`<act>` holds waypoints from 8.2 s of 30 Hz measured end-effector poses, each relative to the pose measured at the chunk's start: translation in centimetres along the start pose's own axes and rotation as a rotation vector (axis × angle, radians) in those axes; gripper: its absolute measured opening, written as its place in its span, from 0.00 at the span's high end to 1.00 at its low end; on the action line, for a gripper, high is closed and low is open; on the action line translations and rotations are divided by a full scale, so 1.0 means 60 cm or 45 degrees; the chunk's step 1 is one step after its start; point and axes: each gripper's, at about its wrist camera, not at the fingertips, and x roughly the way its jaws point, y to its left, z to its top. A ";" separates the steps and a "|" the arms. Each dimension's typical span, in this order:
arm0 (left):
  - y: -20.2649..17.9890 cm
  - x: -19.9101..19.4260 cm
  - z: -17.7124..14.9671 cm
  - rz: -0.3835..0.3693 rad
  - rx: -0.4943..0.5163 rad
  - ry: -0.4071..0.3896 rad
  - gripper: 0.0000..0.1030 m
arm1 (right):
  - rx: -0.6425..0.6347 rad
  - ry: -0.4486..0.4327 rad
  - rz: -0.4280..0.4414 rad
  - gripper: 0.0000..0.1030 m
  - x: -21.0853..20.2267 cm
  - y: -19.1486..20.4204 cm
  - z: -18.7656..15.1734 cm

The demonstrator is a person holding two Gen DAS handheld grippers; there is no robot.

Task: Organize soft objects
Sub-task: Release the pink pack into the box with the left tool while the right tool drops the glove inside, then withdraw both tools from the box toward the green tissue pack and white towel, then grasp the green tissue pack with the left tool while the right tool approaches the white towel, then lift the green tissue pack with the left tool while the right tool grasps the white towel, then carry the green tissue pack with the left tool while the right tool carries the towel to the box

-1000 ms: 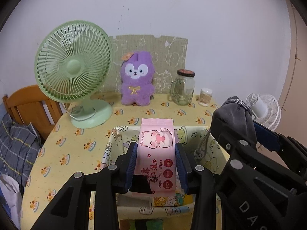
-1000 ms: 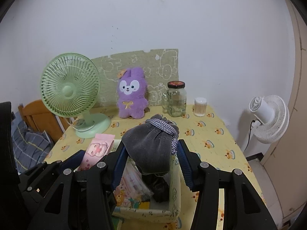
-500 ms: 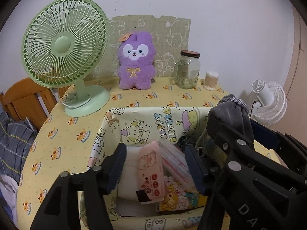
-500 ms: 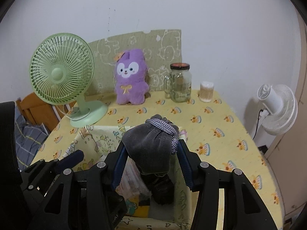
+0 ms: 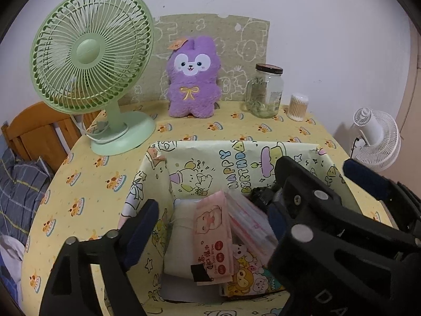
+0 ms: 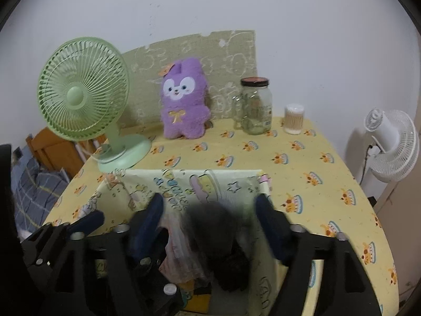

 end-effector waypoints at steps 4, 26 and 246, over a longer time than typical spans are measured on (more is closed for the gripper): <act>-0.003 -0.004 0.000 -0.010 0.001 0.001 0.09 | 0.000 0.004 -0.014 0.14 -0.004 -0.003 0.000; -0.013 -0.070 0.003 -0.015 0.001 -0.067 0.03 | 0.040 0.028 -0.031 0.05 -0.063 -0.004 0.009; -0.034 -0.241 -0.147 0.062 0.058 -0.102 0.30 | -0.018 0.018 -0.049 0.90 -0.265 0.023 -0.133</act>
